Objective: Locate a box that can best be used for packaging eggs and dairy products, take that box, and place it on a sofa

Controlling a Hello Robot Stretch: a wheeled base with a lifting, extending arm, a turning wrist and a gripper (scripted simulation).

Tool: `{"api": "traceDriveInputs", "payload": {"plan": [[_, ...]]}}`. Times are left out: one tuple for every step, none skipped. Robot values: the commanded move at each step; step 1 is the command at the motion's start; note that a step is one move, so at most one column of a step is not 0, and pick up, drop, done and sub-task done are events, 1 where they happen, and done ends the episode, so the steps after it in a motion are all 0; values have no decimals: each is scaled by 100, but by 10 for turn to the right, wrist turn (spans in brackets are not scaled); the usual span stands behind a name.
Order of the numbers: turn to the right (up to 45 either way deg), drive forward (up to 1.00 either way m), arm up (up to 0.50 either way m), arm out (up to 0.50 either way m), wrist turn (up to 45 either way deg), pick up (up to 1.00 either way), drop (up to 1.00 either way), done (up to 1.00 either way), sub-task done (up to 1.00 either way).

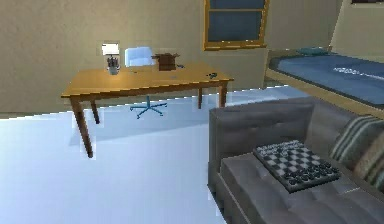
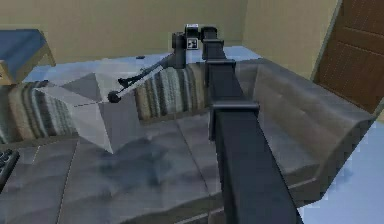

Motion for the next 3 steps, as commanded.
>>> {"api": "traceDriveInputs", "payload": {"plan": [[0,0,-30,0,0,0,0,0,0],[0,0,-32,0,0,0,0,0,0],[0,0,0,0,0,0,100,0,0]]}}
